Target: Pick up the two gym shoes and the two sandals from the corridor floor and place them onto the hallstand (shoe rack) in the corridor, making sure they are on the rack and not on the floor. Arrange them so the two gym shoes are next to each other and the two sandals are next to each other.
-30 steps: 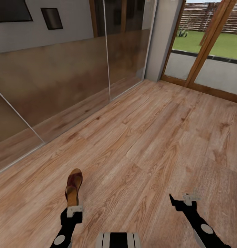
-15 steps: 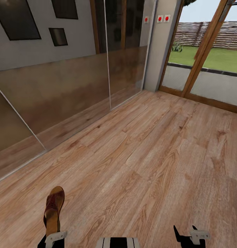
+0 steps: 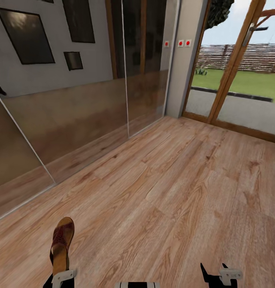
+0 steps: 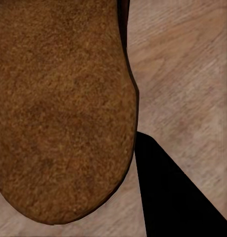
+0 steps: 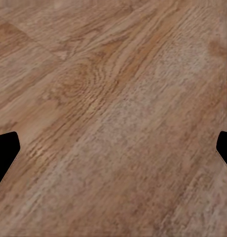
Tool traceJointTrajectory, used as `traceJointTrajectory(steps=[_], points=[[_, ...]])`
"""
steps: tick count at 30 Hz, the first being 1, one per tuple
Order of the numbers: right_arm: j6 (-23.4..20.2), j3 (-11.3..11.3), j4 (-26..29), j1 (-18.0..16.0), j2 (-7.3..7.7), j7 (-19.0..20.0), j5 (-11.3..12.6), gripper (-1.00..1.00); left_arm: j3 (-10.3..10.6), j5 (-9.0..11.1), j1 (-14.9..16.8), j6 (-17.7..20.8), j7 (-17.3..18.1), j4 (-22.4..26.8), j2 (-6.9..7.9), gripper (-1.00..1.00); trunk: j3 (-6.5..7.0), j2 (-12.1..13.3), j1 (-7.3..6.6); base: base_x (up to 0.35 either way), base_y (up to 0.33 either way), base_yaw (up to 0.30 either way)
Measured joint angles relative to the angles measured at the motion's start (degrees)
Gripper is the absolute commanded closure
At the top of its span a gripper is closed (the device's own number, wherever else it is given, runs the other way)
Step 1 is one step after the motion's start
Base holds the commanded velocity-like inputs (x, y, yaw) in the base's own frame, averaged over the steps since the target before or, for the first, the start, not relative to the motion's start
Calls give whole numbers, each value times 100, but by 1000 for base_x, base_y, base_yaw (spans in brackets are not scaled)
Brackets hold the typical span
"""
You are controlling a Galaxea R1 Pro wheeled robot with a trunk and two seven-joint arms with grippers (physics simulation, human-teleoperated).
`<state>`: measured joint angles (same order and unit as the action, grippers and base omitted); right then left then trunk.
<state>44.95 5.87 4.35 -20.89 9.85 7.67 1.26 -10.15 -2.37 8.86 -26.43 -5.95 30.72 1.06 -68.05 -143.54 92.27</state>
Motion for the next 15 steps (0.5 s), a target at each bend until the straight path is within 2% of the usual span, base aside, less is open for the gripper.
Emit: traceJointTrajectory(steps=[15], points=[[0, 13, 16, 0, 38, -1, 7, -100, 50, -31, -1, -38, 8, -233, -24, 100, 468, 20, -39, 0, 0, 0]])
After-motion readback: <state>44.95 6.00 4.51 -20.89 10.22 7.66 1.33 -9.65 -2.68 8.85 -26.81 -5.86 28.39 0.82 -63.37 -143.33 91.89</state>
